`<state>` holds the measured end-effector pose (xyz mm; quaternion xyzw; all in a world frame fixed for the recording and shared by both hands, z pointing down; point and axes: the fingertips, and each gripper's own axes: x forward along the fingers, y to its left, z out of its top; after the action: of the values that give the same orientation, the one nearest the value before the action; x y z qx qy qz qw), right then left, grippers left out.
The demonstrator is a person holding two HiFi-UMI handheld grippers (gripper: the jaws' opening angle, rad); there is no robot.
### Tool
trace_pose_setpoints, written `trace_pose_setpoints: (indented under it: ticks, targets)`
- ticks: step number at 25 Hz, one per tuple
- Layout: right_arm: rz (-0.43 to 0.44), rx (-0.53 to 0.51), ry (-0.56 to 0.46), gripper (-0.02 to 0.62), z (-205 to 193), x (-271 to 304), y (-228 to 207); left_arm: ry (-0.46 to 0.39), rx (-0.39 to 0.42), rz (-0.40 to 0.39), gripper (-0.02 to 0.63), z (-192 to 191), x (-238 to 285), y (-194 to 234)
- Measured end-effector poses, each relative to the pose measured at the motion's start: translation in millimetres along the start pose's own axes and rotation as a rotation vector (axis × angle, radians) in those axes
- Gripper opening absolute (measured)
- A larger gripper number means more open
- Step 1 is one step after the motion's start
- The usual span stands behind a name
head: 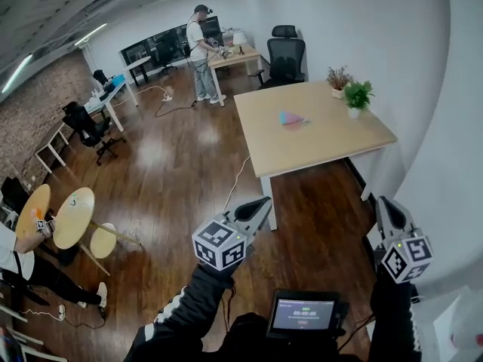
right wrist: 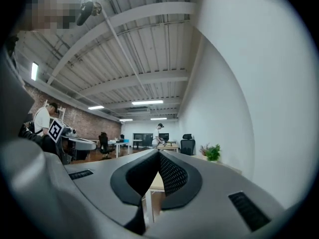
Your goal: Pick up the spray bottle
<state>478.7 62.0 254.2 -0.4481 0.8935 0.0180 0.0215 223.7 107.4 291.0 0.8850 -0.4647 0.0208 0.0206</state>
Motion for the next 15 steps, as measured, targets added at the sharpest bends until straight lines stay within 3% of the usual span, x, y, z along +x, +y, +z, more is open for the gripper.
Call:
trace_pose_setpoints:
  ticks: [4, 10, 15]
  targets:
    - [0.004, 0.002, 0.007, 0.008, -16.4, 168.1, 6.4, -0.014, -0.003, 0.072, 0.003, 2.1, 31.7, 166.4]
    - [-0.067, 0.022, -0.007, 0.008, -38.5, 415.8, 40.4, -0.031, 0.000, 0.012, 0.003, 10.7, 80.8, 424.4]
    - [-0.060, -0.011, -0.013, 0.008, -22.7, 596.2, 84.5, -0.069, 0.005, 0.055, 0.003, 38.3, 111.1, 631.3]
